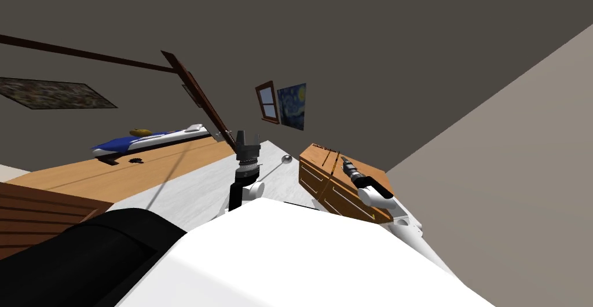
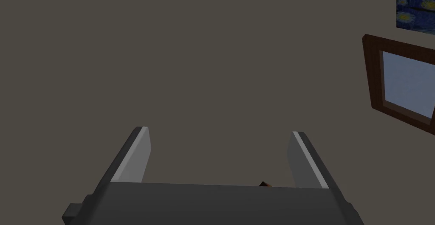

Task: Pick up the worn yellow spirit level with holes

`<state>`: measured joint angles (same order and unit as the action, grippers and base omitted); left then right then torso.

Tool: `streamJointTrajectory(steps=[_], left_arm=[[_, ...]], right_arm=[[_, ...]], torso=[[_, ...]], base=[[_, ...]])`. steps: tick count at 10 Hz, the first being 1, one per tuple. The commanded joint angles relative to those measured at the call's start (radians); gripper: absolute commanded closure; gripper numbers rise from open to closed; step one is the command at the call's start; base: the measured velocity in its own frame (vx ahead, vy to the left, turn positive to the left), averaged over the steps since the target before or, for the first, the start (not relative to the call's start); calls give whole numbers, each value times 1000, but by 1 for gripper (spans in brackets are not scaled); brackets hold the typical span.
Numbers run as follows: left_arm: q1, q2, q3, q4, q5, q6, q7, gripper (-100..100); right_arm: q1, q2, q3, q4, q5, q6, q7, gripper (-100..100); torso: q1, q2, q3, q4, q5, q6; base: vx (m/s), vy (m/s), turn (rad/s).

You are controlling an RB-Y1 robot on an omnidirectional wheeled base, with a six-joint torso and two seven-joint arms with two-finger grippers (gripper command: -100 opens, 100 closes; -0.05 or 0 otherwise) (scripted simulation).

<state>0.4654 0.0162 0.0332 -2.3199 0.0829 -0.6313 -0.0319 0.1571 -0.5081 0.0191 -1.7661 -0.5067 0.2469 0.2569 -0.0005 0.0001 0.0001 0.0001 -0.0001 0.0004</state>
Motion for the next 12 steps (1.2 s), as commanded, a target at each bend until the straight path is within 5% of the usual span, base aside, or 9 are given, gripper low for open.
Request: streamJointTrajectory(steps=[1,5,12], left_arm=[[0,0,0,0,0,0,0,0],[0,0,0,0,0,0,0,0],[0,0,0,0,0,0,0,0]], right_arm=[[-28,-39,15,50,-41,50,33,-100],[-50,-69,28,102,-74,148,62,-100],[-132,-191,76,266,-206,363,177,-100]], torso=[[0,0,0,0,0,0],[0,-1,0,0,0,1],[-1,-1,-1,0,0,1]], base=[[-3,2,199],[2,-2,84],[13,-8,155]])
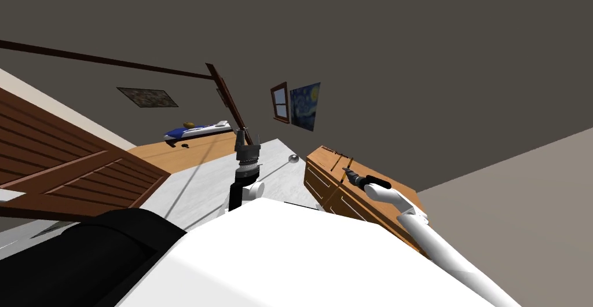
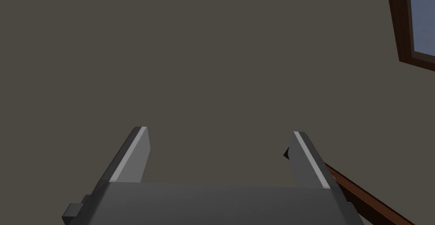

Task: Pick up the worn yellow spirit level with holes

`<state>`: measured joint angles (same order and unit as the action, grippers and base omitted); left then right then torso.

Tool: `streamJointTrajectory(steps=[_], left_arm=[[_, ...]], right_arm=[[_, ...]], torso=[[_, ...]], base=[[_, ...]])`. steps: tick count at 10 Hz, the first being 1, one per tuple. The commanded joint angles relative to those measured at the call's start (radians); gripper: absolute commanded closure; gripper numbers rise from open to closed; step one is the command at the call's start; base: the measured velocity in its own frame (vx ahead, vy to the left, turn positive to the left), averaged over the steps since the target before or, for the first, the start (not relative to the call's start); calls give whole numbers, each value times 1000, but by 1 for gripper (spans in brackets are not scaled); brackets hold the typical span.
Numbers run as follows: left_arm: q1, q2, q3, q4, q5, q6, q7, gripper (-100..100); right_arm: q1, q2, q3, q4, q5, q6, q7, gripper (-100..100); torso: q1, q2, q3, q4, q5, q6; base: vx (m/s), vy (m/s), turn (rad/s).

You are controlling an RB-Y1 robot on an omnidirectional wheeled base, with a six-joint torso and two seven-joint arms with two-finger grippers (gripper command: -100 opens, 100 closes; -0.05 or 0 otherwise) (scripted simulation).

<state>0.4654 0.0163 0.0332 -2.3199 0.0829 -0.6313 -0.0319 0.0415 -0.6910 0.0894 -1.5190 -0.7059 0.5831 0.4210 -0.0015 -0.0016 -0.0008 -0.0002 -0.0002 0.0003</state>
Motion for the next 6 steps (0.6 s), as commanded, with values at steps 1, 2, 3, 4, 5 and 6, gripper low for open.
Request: streamJointTrajectory(steps=[1,2,3,4,5,6], left_arm=[[0,0,0,0,0,0,0,0],[0,0,0,0,0,0,0,0],[0,0,0,0,0,0,0,0],[0,0,0,0,0,0,0,0],[0,0,0,0,0,0,0,0],[0,0,0,0,0,0,0,0]], right_arm=[[-16,-8,6,22,-6,50,13,-100],[-16,-8,6,22,-6,58,13,-100],[-36,-39,17,61,-37,101,40,-100],[-36,-39,17,61,-37,116,40,-100],[-55,-69,27,99,-68,147,67,-100],[-55,-69,27,99,-68,172,67,-100]], torso=[[0,0,0,0,0,0],[0,0,0,0,0,1],[1,1,0,0,0,1],[1,0,0,0,0,0],[0,0,0,0,0,1],[0,0,0,0,0,0]], base=[[18,-15,103],[8,-6,-16],[13,-5,194],[14,-16,112],[19,-15,214],[17,-22,95]])
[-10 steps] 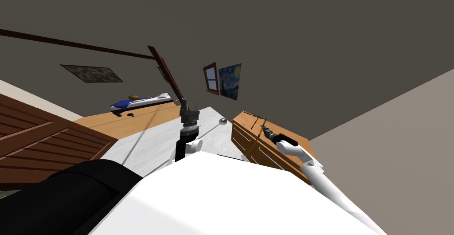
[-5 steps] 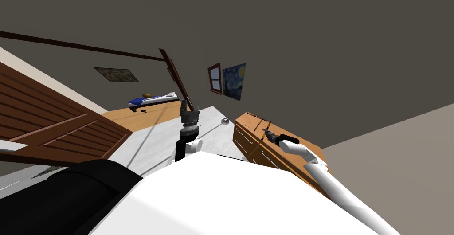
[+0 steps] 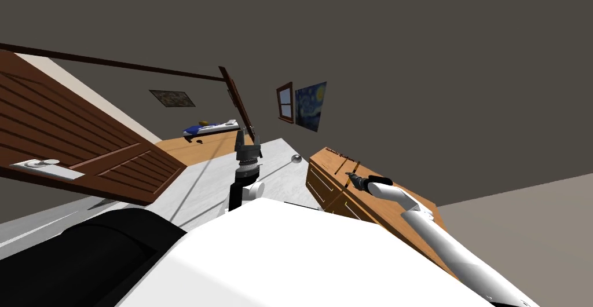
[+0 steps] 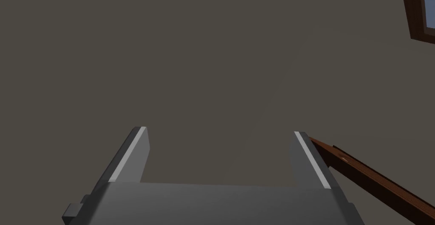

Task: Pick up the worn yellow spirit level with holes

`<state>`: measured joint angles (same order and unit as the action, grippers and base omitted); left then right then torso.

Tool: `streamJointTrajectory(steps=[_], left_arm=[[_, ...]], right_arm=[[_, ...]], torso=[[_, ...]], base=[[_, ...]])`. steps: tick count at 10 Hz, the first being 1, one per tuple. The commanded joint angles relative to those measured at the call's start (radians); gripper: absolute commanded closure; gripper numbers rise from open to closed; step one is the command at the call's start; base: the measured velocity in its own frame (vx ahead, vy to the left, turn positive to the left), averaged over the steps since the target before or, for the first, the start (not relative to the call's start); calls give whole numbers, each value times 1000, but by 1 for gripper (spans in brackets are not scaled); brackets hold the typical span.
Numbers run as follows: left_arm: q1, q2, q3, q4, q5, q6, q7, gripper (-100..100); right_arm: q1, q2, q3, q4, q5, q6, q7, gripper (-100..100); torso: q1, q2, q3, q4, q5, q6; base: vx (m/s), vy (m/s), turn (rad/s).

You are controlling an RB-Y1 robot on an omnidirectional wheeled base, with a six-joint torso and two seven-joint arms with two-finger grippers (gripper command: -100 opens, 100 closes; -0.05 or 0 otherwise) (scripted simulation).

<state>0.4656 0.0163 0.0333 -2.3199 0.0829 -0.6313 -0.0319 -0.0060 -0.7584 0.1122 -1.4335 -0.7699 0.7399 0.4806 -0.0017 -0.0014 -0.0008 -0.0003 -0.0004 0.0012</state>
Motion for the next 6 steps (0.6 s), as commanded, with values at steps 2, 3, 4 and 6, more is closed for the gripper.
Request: streamJointTrajectory(steps=[2,3,4,6], left_arm=[[0,0,0,0,0,0,0,0],[0,0,0,0,0,0,0,0],[0,0,0,0,0,0,0,0],[0,0,0,0,0,0,0,0]], right_arm=[[-25,-31,14,50,-33,69,34,-100],[-42,-59,24,86,-61,98,59,-100],[-42,-59,24,86,-61,120,59,-100],[-58,-85,34,120,-87,169,84,-100]], torso=[[0,0,0,0,0,-1],[0,0,0,0,0,0],[0,0,0,0,0,-1],[0,-1,0,0,0,-1]], base=[[20,-20,131],[22,-24,173],[19,-23,110],[24,-25,153]])
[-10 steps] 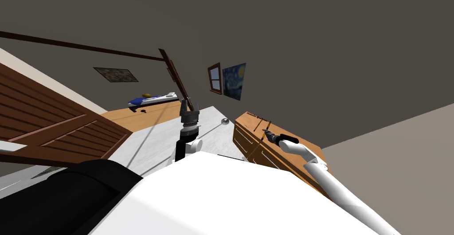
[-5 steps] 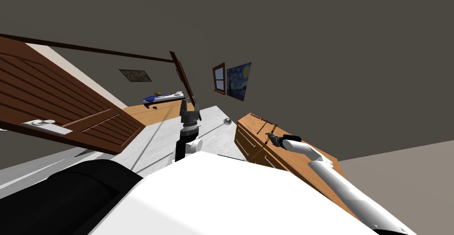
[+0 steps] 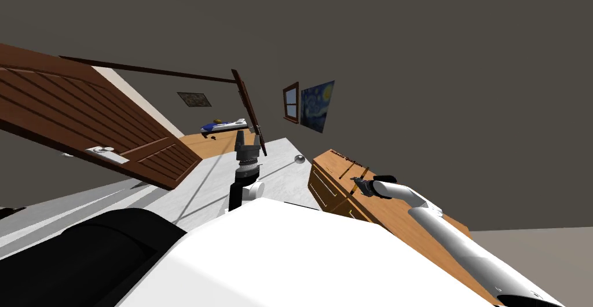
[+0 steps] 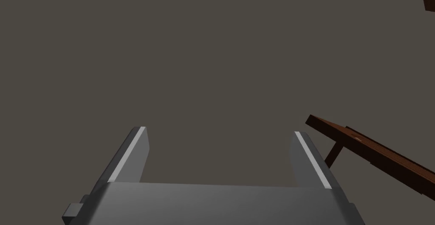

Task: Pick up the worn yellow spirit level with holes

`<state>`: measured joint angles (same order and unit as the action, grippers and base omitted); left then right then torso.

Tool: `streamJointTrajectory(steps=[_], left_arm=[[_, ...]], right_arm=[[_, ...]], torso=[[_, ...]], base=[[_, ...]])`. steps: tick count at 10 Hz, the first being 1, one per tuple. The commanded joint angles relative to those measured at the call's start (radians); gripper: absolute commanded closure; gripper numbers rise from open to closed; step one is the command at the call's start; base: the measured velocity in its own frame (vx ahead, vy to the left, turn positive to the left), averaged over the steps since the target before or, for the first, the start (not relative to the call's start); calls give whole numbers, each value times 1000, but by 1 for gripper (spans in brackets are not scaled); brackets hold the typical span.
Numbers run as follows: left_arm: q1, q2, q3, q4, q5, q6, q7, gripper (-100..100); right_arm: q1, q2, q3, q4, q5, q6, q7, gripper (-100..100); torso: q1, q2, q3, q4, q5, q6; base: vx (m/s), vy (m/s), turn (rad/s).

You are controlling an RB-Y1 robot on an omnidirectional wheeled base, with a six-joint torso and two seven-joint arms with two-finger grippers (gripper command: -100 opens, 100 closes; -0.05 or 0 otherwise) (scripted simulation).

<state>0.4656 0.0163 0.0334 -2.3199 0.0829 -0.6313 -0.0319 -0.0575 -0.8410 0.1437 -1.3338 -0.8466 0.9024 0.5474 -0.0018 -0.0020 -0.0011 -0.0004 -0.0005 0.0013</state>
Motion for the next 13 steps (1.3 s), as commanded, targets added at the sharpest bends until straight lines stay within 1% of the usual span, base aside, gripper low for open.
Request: streamJointTrajectory(steps=[1,2,3,4,5,7,8,10,13], left_arm=[[0,0,0,0,0,0,0,0],[0,0,0,0,0,0,0,0],[0,0,0,0,0,0,0,0],[0,0,0,0,0,0,0,0],[0,0,0,0,0,0,0,0],[0,0,0,0,0,0,0,0],[0,0,0,0,0,0,0,0],[0,0,0,0,0,0,0,0],[0,0,0,0,0,0,0,0]], right_arm=[[-20,-28,13,50,-36,50,41,-100],[-32,-51,24,84,-60,76,63,-100],[-32,-51,24,85,-60,95,63,-100],[-42,-73,34,115,-82,122,83,-100],[-42,-73,34,115,-82,134,83,-100],[-56,-112,55,170,-120,196,119,-100],[-56,-112,55,170,-120,202,119,-100],[-64,-144,73,215,-150,256,149,-100],[-71,-177,91,262,-180,308,180,-100]], torso=[[0,0,0,0,0,0],[0,0,0,0,0,-1],[-1,-2,-1,0,0,-1],[0,-2,-1,0,0,0],[0,-1,-1,0,0,-1],[0,-1,0,0,0,0],[-1,-1,-1,0,0,-1],[0,-1,-1,0,0,0],[-1,-1,-1,0,0,0]], base=[[30,-29,161],[56,-36,292],[47,-33,117],[34,-29,168],[25,-24,93],[38,-35,199],[36,-36,105],[35,-30,167],[36,-40,161]])
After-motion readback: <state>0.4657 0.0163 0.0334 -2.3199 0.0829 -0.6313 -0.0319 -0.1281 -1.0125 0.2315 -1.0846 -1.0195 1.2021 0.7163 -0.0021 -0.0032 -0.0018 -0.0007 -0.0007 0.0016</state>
